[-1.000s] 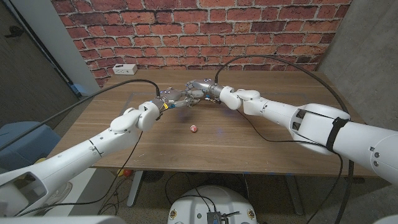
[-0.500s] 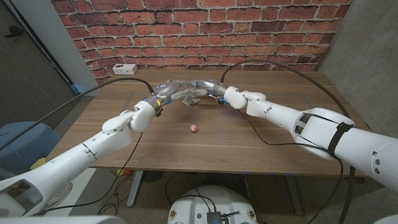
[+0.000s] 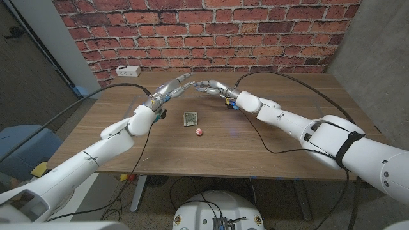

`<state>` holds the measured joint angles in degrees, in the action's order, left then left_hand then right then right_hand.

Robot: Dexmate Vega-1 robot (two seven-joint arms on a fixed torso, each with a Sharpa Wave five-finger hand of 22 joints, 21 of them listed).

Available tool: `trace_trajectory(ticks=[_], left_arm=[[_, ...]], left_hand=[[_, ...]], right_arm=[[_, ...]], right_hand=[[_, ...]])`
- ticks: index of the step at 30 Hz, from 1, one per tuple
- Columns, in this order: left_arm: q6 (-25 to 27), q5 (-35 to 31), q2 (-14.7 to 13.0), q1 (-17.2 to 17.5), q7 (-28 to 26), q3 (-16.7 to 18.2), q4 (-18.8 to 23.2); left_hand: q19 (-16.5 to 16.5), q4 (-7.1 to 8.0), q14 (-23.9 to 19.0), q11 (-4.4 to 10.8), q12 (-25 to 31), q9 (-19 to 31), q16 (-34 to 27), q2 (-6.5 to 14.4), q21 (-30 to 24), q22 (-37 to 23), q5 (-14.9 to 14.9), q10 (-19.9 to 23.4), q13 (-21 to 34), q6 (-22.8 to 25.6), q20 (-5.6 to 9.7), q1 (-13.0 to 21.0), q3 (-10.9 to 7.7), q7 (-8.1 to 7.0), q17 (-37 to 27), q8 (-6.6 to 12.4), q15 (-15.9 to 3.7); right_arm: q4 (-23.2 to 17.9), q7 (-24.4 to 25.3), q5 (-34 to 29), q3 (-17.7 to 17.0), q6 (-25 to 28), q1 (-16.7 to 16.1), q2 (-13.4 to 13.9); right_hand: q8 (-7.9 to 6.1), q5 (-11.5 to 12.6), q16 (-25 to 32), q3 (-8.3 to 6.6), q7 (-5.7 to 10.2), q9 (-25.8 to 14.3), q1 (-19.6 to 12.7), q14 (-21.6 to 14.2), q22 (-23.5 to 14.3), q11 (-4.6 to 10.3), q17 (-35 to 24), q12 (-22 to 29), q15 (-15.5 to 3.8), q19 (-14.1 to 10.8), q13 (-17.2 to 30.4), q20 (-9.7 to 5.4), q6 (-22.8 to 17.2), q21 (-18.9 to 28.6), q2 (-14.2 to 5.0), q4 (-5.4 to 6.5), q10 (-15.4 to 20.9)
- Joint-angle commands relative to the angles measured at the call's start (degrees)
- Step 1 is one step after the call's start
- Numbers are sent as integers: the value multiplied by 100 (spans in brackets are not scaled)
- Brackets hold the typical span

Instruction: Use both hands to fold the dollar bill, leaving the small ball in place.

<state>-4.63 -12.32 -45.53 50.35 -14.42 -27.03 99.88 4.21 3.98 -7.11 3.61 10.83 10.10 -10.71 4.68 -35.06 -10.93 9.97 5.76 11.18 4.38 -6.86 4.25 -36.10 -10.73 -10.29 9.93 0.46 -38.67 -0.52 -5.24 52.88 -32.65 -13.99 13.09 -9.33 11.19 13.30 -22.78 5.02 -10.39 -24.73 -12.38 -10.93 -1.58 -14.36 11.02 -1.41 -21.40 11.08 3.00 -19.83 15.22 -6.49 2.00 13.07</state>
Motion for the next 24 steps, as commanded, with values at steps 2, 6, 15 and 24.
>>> trace_trajectory(ticks=[2, 6, 15, 24], left_arm=[[-765, 983, 162, 208, 57, 309, -327], [-1072, 1290, 245, 265, 80, 411, -460], [-1705, 1886, 419, 228, 382, 515, -868], [-2260, 2459, 573, 94, 856, 560, -1355]], left_hand=[[11, -25, 77, -25, -8, 14, 25, -27, 8, -5, 5, -79, 20, -53, 14, -10, 17, 6, -25, -4, 24], [16, -23, 82, -29, 2, 13, 18, -54, 14, -6, 1, -81, 19, -40, -9, -31, 37, 23, -30, 9, 39], [-7, -19, 97, -53, 16, 11, 6, -114, 16, -8, -1, -95, 17, -32, -7, -79, 83, 58, -37, 25, 59], [-45, -12, 108, -108, 37, 8, -6, -164, 15, -8, 6, -94, 14, -9, 67, -127, 127, 129, -40, 44, 65]], right_arm=[[-535, -262, 868, -701, -62, -431, 255], [-604, -380, 1104, -865, -30, -522, 274], [-530, -680, 1673, -1209, -61, -656, 221], [-757, -645, 2146, -1592, -72, -915, 260]], right_hand=[[-56, -10, -18, 89, -41, -14, 103, -10, -6, -75, 6, -13, 55, 51, 7, 13, 64, -55, 121, 21, -4], [-63, -9, -22, 142, -70, -13, 175, -9, -4, -93, 10, -11, 79, 87, 7, 45, 96, -74, 178, 32, -16], [-66, 3, 17, 272, -104, -10, 364, -137, 0, -136, 25, -6, 187, 85, 7, 163, 232, -86, 304, 66, -48], [-91, 15, 43, 352, -169, -10, 490, -235, 2, -212, 37, 18, 239, 45, 7, 164, 251, -80, 375, 90, -4]])
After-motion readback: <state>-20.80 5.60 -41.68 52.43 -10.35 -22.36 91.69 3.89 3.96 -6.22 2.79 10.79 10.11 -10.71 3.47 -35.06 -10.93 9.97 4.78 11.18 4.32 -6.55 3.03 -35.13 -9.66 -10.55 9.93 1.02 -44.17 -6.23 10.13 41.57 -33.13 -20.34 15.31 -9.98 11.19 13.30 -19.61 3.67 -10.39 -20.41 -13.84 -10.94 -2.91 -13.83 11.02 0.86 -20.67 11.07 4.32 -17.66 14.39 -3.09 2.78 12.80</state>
